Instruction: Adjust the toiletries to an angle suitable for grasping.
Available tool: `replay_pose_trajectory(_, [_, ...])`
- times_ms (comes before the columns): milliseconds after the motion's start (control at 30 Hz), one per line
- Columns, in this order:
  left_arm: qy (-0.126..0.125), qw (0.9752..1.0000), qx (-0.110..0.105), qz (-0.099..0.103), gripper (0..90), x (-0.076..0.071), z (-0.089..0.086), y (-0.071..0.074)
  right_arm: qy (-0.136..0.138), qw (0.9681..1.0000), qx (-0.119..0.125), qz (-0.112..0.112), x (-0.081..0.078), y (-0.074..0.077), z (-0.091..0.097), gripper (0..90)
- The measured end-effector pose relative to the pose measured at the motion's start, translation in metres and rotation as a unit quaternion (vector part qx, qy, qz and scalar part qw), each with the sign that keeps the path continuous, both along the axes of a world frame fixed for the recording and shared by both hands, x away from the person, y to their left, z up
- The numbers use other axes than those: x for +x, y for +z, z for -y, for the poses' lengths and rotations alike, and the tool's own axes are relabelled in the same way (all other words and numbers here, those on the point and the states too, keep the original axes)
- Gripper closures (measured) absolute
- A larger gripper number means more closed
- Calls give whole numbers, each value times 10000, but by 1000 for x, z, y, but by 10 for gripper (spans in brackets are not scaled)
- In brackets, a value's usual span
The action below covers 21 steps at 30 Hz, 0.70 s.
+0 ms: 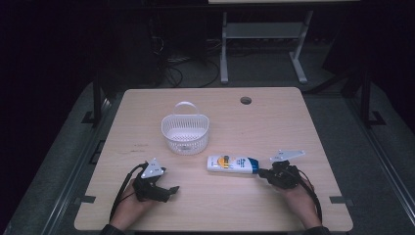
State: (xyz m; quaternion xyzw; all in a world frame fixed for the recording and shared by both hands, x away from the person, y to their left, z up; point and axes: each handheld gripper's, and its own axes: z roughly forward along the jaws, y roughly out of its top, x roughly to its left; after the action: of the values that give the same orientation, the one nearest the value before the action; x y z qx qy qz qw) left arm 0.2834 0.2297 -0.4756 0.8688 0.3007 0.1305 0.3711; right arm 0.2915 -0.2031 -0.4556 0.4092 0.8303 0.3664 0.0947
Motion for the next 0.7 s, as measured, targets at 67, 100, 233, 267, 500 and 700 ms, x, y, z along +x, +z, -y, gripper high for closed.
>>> replay_pose_trajectory(67, [1,10000,-1,-1,129,0,0,0,-46,10000,47,-32,0,0,2,895])
replay_pose_trajectory(100, [6,10000,-7,-9,129,0,0,0,-43,9999,79,-45,0,0,3,895])
replay_pose_trajectory(233, [9,10000,-11,-15,129,0,0,0,68,9998,206,20,-2,5,2,895])
replay_pose_trajectory(267, [9,10000,-13,-15,129,0,0,0,92,9997,238,31,-3,6,2,895])
replay_pose_trajectory(500, [8,10000,-16,-4,129,0,0,0,116,9990,422,116,-7,17,-5,895])
replay_pose_trajectory(700, [9,10000,-16,-4,129,0,0,0,152,9982,525,267,-9,32,-13,895])
